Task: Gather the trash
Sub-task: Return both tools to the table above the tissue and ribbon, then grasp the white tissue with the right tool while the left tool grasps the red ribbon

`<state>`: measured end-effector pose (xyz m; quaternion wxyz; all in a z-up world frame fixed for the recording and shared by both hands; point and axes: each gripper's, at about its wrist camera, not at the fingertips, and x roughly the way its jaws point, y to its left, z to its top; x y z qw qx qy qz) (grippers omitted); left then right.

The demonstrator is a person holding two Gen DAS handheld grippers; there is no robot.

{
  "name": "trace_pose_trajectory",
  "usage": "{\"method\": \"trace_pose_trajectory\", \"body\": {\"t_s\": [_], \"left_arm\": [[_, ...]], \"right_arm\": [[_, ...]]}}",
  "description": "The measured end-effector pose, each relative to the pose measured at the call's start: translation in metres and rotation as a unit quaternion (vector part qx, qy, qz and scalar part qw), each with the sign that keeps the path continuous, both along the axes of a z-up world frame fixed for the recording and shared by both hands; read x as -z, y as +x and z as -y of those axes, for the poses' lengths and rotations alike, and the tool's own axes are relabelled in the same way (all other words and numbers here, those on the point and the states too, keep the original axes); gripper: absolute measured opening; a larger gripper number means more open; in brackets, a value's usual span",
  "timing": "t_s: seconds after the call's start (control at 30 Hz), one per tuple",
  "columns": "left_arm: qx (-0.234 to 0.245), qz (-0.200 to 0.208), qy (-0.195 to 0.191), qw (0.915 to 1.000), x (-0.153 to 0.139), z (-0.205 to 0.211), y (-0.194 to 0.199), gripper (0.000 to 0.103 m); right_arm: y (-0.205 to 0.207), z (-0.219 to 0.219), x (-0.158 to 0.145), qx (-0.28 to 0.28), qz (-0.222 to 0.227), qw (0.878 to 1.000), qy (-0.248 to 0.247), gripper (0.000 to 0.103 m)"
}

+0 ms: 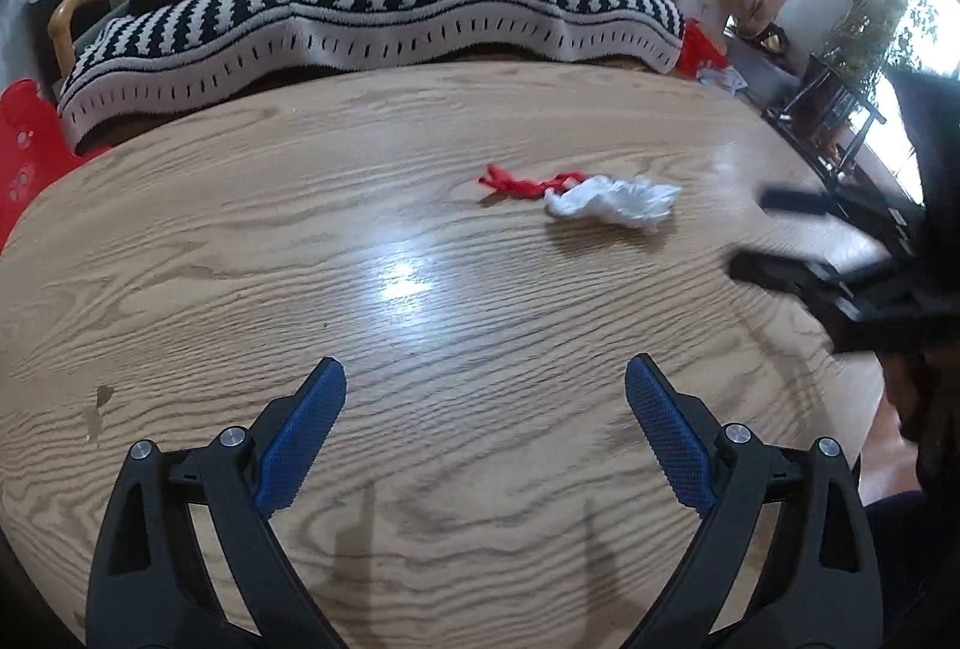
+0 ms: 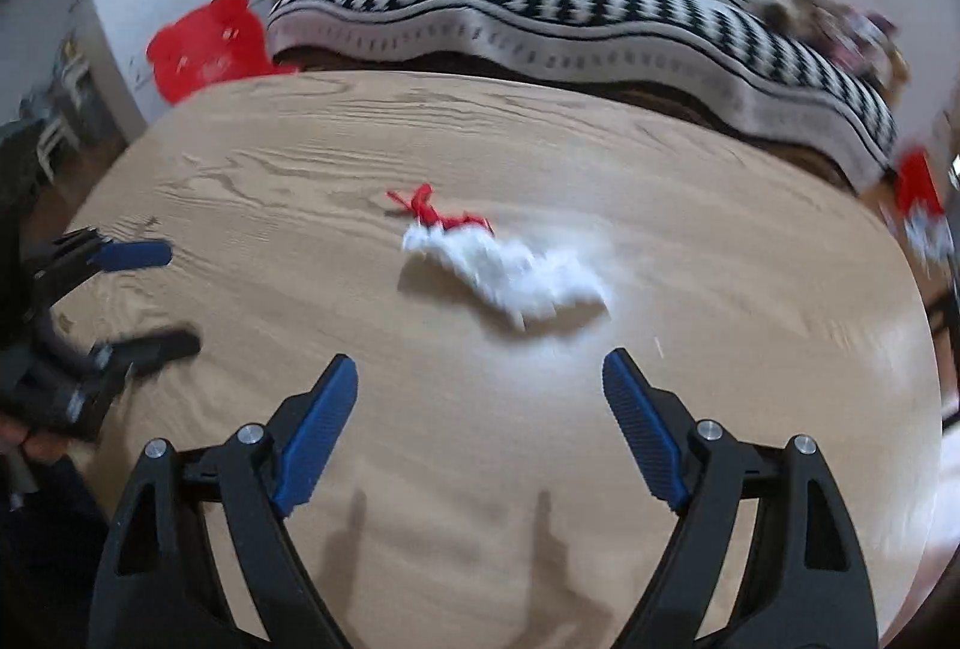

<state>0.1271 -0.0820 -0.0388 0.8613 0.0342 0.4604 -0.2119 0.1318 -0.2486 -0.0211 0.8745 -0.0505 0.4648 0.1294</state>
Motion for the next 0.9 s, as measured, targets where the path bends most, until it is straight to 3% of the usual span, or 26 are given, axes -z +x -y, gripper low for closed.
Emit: {"method": "trace_pose_trajectory", "body": {"t_s": [0.1, 0.2, 0.33, 0.4, 0.47, 0.53, 0.57, 0.73, 0.83, 0.9], "left_arm": [[0.008, 0.007, -0.003, 0.9999, 0.004, 0.0, 0.007, 0.091], [0.01, 0.02, 0.002, 0.9997, 0.006, 0.002, 0.015, 0.092], [0.017, 0.031, 0.01, 0.9993, 0.011, 0.009, 0.021, 0.092], [0.014, 0.033, 0.015, 0.9993, 0.014, 0.012, 0.025, 0.092], [0.003, 0.032, 0.013, 0.9994, 0.016, 0.014, 0.032, 0.092], [-0.01, 0.028, 0.014, 0.9995, 0.018, 0.015, 0.039, 0.092], [-0.015, 0.029, 0.014, 0.9994, 0.018, 0.016, 0.041, 0.092], [-0.017, 0.06, 0.037, 0.9973, 0.016, 0.03, 0.052, 0.092], [0.01, 0.059, 0.042, 0.9974, 0.021, 0.045, 0.063, 0.092], [0.042, 0.066, 0.065, 0.9948, 0.028, 0.061, 0.078, 0.092]], "right_arm": [[0.034, -0.011, 0.016, -0.022, 0.01, 0.999, -0.022, 0.082], [0.061, -0.016, 0.04, -0.025, -0.013, 0.999, -0.038, 0.082], [0.074, -0.014, 0.058, -0.03, -0.025, 0.999, -0.026, 0.08], [0.077, -0.007, 0.066, -0.023, -0.039, 0.999, 0.005, 0.074], [0.072, -0.004, 0.065, -0.023, -0.023, 0.999, -0.004, 0.064], [0.065, -0.002, 0.064, -0.023, -0.018, 1.0, -0.004, 0.04], [0.064, 0.002, 0.063, -0.014, -0.022, 1.0, 0.008, 0.036], [0.048, 0.017, 0.05, 0.005, -0.027, 0.999, 0.029, 0.029], [0.035, 0.034, 0.04, 0.044, -0.05, 0.997, 0.037, 0.029], [0.026, 0.045, 0.036, 0.06, -0.063, 0.995, 0.047, 0.029]]}}
